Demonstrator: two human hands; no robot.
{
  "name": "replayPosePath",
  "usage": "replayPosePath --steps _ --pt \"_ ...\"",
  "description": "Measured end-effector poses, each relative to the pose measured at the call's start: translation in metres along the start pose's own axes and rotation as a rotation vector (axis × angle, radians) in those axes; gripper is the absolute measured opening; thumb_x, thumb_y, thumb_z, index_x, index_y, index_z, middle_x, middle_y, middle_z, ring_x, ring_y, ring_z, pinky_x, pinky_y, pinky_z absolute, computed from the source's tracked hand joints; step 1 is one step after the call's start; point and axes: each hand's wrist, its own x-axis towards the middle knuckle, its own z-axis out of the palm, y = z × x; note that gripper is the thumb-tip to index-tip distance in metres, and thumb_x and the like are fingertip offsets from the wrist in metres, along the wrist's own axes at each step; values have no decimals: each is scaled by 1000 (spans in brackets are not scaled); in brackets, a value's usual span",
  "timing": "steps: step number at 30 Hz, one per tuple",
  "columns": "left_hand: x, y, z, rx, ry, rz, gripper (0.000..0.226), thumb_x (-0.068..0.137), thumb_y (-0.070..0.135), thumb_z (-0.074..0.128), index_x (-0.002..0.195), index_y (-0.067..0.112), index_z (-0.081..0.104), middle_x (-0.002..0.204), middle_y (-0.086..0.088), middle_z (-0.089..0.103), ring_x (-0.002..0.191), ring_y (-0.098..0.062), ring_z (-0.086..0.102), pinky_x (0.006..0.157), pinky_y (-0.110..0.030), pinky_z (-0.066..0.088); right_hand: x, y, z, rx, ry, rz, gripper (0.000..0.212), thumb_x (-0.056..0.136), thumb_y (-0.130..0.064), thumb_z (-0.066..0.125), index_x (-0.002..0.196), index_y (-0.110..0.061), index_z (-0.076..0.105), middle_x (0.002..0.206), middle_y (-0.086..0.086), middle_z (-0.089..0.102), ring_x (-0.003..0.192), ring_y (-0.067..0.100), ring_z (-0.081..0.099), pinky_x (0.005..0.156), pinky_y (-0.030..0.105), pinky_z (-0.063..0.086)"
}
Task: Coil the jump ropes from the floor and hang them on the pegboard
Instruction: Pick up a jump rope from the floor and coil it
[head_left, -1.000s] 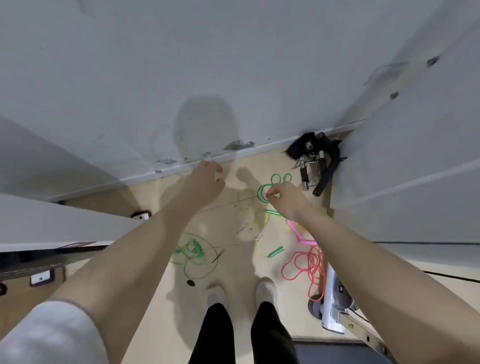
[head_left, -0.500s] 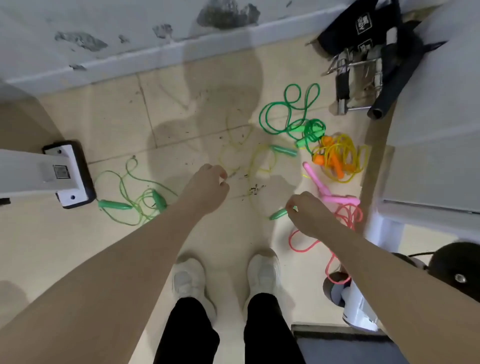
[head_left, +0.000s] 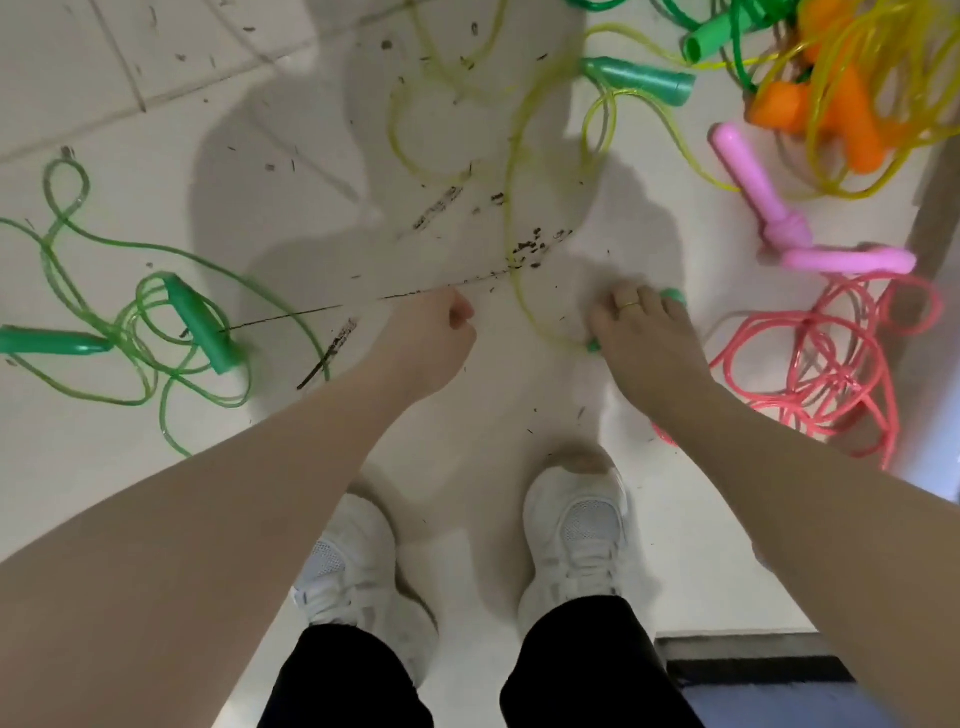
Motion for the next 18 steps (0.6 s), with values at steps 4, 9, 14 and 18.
replayPosePath --steps 4,9,14,18 --pt "7 8 1 -71 -14 -16 25 94 15 41 115 16 54 112 -1 57 91 -22 60 58 -21 39 9 8 -11 151 -29 -48 22 95 -11 41 117 -5 44 118 15 49 108 32 45 79 37 37" --pt "-8 47 -26 -212 -22 0 18 93 16 44 103 12 59 102 -5 62 95 -26 61 70 -28 42 14 -1 -77 775 96 117 20 90 -10 46 109 -5 49 92 10 53 83 29 50 70 34 41" --pt "-60 111 -87 -508 -33 -18 38 98 30 38 89 2 63 95 -16 66 85 -25 58 87 -38 45 -16 -15 -192 1386 9 129 16 86 -7 59 97 -10 47 95 15 57 82 30 63 67 42 58" --pt "-122 178 -162 -698 31 -52 41 97 42 40 71 16 59 75 0 60 73 -14 57 78 -26 46 -67 -18 -298 1256 82 -85 21 80 -8 68 94 -6 53 87 11 62 79 28 61 75 41 53"
